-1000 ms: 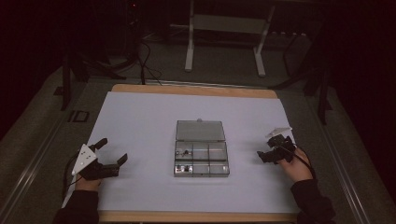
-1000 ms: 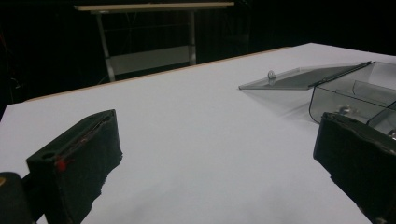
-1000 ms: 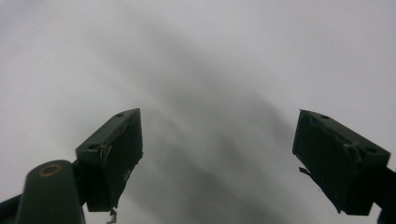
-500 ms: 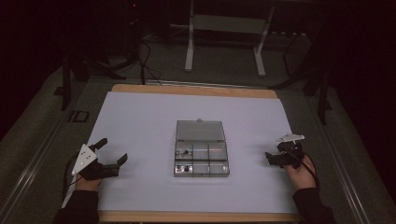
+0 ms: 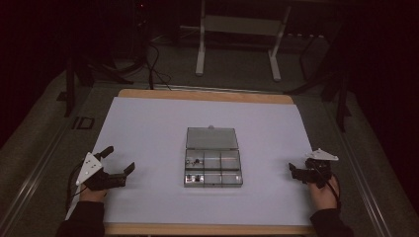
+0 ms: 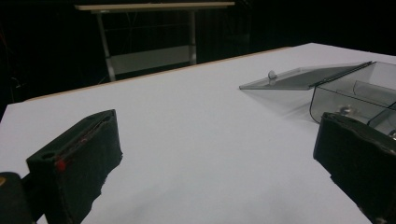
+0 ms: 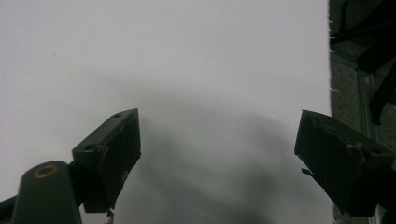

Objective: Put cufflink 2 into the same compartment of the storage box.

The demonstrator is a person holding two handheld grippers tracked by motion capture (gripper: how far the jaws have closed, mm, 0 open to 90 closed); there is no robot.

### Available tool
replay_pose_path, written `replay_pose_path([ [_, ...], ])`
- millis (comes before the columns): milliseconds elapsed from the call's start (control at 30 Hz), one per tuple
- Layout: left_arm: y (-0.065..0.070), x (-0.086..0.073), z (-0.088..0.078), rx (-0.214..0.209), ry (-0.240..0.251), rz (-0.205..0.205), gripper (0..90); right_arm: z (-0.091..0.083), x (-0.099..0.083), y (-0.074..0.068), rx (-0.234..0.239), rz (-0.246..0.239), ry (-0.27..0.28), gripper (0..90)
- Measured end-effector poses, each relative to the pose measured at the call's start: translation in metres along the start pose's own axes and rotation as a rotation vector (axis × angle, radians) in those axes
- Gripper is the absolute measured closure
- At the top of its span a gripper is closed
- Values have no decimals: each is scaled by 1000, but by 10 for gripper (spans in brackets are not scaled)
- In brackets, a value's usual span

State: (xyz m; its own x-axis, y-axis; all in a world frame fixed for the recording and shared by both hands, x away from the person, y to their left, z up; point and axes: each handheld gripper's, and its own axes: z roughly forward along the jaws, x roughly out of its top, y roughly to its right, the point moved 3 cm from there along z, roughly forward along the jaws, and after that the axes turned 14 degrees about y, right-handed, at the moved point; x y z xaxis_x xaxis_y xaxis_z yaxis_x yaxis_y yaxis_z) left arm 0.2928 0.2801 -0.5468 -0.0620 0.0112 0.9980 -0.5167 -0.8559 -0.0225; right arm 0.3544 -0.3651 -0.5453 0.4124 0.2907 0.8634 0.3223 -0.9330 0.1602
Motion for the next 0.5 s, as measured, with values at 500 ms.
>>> replay_pose_path([
  [500, 0, 0, 0, -2, 1, -2, 16, -24, -18, 1, -36, 26, 102, 143],
])
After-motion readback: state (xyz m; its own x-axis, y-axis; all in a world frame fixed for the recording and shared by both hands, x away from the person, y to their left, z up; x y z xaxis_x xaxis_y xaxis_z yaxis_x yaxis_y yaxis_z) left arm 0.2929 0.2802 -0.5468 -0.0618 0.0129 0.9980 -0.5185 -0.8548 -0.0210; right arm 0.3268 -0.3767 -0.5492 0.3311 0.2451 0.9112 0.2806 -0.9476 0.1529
